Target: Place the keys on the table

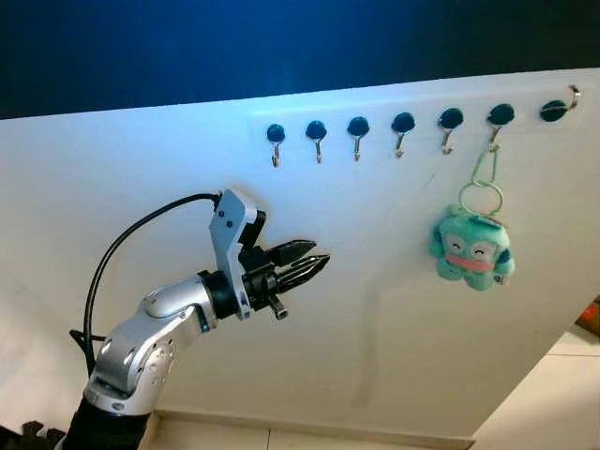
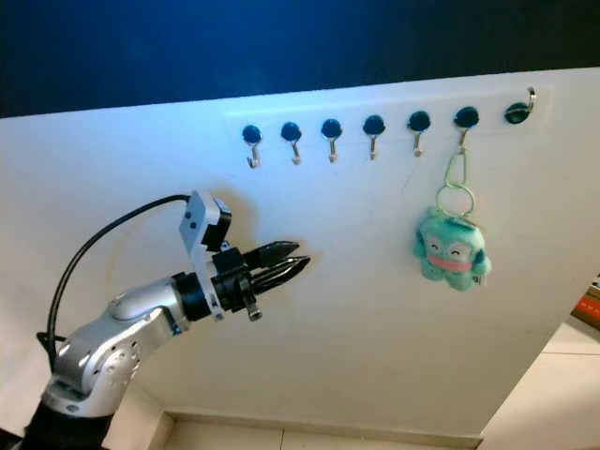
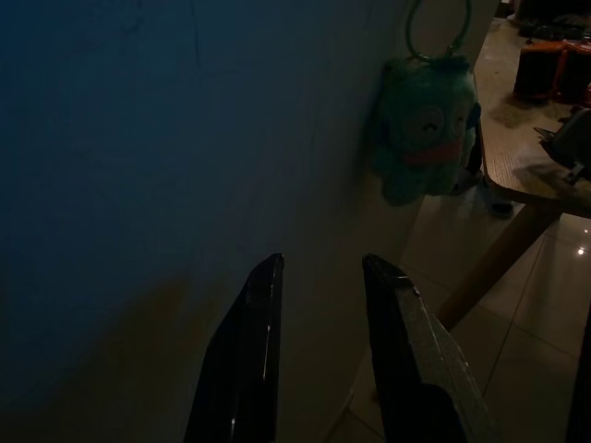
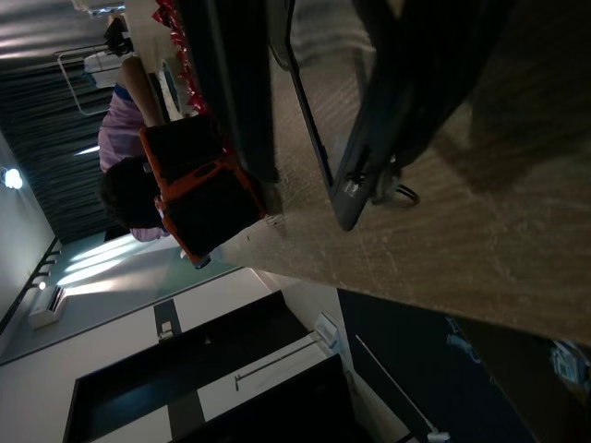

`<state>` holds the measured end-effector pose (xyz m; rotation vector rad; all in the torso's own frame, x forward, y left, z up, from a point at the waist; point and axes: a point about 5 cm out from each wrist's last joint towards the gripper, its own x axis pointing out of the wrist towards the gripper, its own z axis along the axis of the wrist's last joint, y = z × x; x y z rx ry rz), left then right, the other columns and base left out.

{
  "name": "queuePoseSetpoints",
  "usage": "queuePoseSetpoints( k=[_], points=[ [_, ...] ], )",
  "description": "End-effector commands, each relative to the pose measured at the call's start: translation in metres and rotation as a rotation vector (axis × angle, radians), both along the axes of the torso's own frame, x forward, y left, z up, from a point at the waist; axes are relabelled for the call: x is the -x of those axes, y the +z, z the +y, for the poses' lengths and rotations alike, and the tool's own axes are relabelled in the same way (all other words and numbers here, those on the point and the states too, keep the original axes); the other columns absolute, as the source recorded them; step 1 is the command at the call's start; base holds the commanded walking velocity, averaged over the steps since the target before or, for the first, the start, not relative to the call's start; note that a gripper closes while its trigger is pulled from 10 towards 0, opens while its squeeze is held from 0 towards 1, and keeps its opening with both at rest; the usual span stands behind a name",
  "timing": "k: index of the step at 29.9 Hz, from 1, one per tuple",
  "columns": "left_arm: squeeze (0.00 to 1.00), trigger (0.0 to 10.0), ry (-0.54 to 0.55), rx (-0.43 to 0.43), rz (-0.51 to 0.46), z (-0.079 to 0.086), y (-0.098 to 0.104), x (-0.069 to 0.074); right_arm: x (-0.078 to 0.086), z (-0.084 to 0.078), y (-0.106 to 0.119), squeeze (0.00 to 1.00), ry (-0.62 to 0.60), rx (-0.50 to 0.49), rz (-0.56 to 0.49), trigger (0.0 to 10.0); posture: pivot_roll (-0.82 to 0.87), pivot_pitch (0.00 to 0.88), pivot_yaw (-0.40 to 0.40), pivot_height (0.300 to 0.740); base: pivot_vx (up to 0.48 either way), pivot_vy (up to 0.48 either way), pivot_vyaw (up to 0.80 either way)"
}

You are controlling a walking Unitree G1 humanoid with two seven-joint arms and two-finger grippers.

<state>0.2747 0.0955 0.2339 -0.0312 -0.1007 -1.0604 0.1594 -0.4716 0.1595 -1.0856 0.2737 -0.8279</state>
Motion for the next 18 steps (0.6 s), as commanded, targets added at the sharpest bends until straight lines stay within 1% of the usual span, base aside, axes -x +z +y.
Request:
queuePoseSetpoints(
  k=[1, 3, 4, 5, 6, 7, 8, 9, 11, 12, 13, 14, 16, 17, 18],
  points=[
    [0.0, 10.0, 0.01, -0.012, -0.007, 0.003, -0.001, 0.0, 0.003, 0.0, -0.007, 0.0, -0.005, -0.028, 0.009, 9.8, -0.1, 0.13, 0.122, 0.74, 0.0, 0.0, 0.0],
    [0.0, 10.0, 0.013, -0.012, -0.007, 0.003, -0.001, 0.0, 0.004, -0.001, -0.007, 0.0, -0.011, -0.035, 0.002, 9.8, -0.1, 0.13, 0.12, 0.74, 0.0, 0.0, 0.0],
    [0.0, 10.0, 0.015, -0.011, -0.007, 0.003, -0.001, 0.0, 0.007, -0.002, -0.008, 0.0, -0.018, -0.04, -0.005, 9.3, -0.09, 0.13, 0.117, 0.74, 0.0, 0.0, 0.0],
    [0.0, 10.0, 0.021, -0.01, -0.007, 0.004, -0.001, 0.001, 0.016, -0.005, -0.011, 0.0, -0.06, -0.109, -0.058, 9.4, -0.09, 0.132, 0.114, 0.74, 0.0, 0.0, 0.0],
    [0.0, 10.0, 0.021, -0.01, -0.007, 0.004, -0.001, 0.001, 0.016, -0.005, -0.011, 0.0, -0.06, -0.109, -0.058, 9.4, -0.09, 0.132, 0.114, 0.74, 0.0, 0.0, 0.0],
    [0.0, 10.0, 0.022, -0.009, -0.006, 0.004, -0.001, 0.001, 0.022, -0.007, -0.013, 0.0, -0.08, -0.165, -0.112, 9.7, -0.09, 0.132, 0.113, 0.74, 0.0, 0.0, 0.0],
    [0.0, 10.0, 0.022, -0.009, -0.006, 0.004, -0.001, 0.001, 0.022, -0.007, -0.013, 0.0, -0.08, -0.165, -0.112, 9.7, -0.09, 0.132, 0.113, 0.74, 0.0, 0.0, 0.0],
    [0.0, 10.0, 0.023, -0.009, -0.006, 0.004, -0.002, 0.001, 0.025, -0.007, -0.015, 0.0, -0.071, -0.258, -0.197, 10.0, -0.1, 0.133, 0.112, 0.74, 0.0, 0.0, 0.0],
    [0.0, 10.0, 0.021, -0.008, -0.005, 0.003, -0.002, 0.0, 0.026, -0.001, -0.015, 0.0, 0.007, -0.416, -0.391, 10.0, -0.11, 0.134, 0.115, 0.74, 0.0, 0.0, 0.0],
    [0.0, 10.0, 0.021, -0.008, -0.005, 0.003, -0.002, 0.0, 0.026, -0.001, -0.015, 0.0, 0.007, -0.416, -0.391, 10.0, -0.11, 0.134, 0.115, 0.74, 0.0, 0.0, 0.0],
    [0.0, 10.0, 0.02, -0.008, -0.004, 0.003, -0.002, 0.0, 0.026, 0.003, -0.014, 0.0, 0.05, -0.487, -0.481, 10.0, -0.11, 0.132, 0.118, 0.74, 0.0, 0.0, 0.0],
    [0.0, 10.0, 0.016, -0.007, -0.004, 0.002, -0.002, -0.001, 0.027, 0.005, -0.013, 0.0, 0.076, -0.531, -0.545, 10.0, -0.12, 0.132, 0.122, 0.74, 0.0, 0.0, 0.0],
    [0.0, 10.0, 0.009, -0.006, -0.002, 0.001, -0.002, -0.002, 0.029, 0.007, -0.012, 0.0, 0.111, -0.593, -0.642, 10.0, -0.13, 0.13, 0.133, 0.74, 0.0, 0.0, 0.0],
    [0.0, 10.0, 0.005, -0.007, -0.002, 0.0, -0.003, -0.002, 0.029, 0.008, -0.011, 0.0, 0.121, -0.606, -0.674, 10.0, -0.13, 0.13, 0.133, 0.74, 0.0, 0.0, 0.0],
    [0.0, 10.0, 0.005, -0.007, -0.002, 0.0, -0.003, -0.002, 0.029, 0.008, -0.011, 0.0, 0.121, -0.606, -0.674, 10.0, -0.13, 0.13, 0.133, 0.74, 0.0, 0.0, 0.0]
  ],
)
